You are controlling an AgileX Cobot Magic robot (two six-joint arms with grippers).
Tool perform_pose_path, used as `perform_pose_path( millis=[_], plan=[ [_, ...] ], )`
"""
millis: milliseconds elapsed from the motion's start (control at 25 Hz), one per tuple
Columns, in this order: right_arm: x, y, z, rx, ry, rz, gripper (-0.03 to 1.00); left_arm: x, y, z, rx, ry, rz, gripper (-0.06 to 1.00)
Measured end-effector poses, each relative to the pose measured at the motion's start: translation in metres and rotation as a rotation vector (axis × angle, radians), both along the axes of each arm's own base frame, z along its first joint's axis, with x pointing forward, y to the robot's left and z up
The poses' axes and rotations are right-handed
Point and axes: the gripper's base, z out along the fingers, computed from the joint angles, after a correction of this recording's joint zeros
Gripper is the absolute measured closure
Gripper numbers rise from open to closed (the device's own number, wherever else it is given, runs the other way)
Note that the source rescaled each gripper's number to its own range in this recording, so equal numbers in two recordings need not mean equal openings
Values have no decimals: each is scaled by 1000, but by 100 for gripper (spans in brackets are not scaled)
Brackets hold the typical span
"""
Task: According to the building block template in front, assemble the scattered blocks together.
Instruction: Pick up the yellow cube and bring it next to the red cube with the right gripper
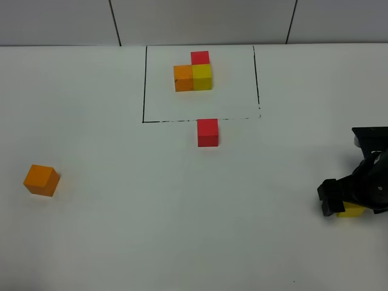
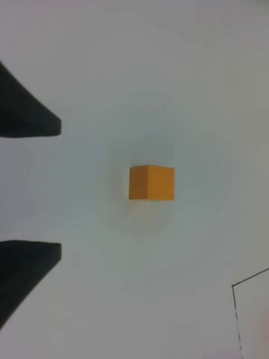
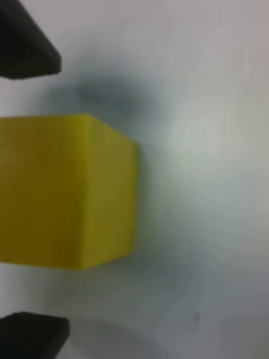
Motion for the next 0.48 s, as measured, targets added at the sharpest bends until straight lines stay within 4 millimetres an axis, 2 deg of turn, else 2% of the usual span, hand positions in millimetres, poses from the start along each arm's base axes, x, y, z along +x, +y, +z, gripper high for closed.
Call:
perform_pose_path(
  millis=[280,360,480],
  plan=[
    [1,0,-4,-2,2,1,28,0,0,0,0,0,0,94],
    [1,0,-4,-2,1,2,33,0,0,0,0,0,0,94],
    [1,0,-4,-2,1,2,47,0,0,0,0,0,0,94]
  ],
)
